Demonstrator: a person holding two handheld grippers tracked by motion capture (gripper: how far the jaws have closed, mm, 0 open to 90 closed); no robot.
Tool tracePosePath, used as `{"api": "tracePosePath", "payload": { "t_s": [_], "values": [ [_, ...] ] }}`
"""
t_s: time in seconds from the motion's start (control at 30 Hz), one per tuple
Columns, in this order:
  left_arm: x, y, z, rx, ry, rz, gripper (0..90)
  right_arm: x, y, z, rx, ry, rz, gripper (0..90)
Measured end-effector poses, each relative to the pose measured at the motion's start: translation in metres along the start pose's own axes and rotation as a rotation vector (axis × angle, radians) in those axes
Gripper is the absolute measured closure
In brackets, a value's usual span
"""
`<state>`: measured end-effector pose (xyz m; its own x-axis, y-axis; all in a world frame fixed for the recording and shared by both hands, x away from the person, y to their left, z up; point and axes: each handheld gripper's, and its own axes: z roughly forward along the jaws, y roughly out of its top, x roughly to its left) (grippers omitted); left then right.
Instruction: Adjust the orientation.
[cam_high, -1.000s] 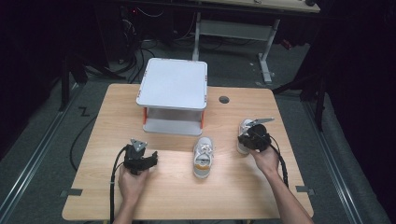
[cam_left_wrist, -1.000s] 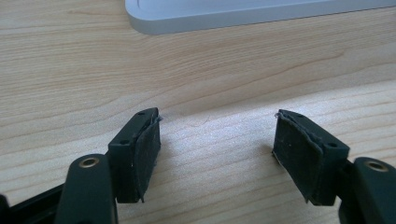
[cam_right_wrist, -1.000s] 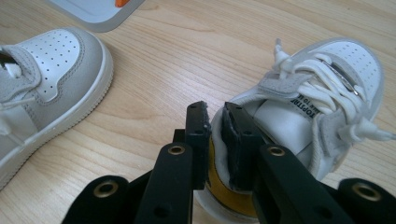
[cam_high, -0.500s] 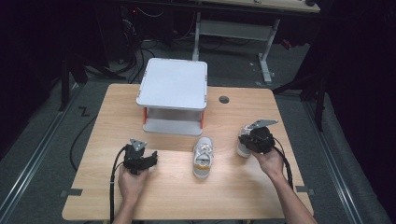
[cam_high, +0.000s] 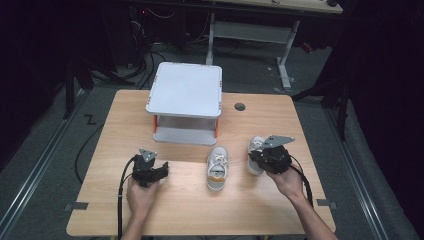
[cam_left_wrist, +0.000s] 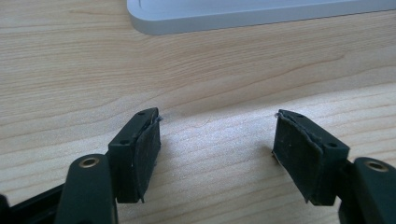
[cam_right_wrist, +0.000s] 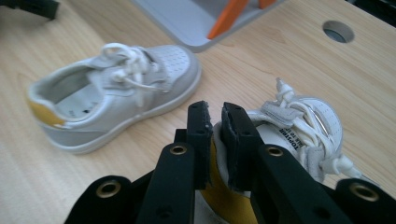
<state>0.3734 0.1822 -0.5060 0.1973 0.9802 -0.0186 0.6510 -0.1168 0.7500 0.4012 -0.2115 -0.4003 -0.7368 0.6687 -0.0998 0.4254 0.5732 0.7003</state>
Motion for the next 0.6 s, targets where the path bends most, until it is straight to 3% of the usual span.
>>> {"api": "tracePosePath", "payload": {
  "t_s": [0.27,0.6],
  "values": [
    [0.000,0.000,0.000,0.001,0.001,0.001,32.0,0.032,0.005,0.001,-0.008,0.039,-0.088,82.1],
    [0.000,0.000,0.000,0.003,0.003,0.005,32.0,0.054,0.002,0.020,0.014,0.074,-0.145,82.0]
  ]
}}
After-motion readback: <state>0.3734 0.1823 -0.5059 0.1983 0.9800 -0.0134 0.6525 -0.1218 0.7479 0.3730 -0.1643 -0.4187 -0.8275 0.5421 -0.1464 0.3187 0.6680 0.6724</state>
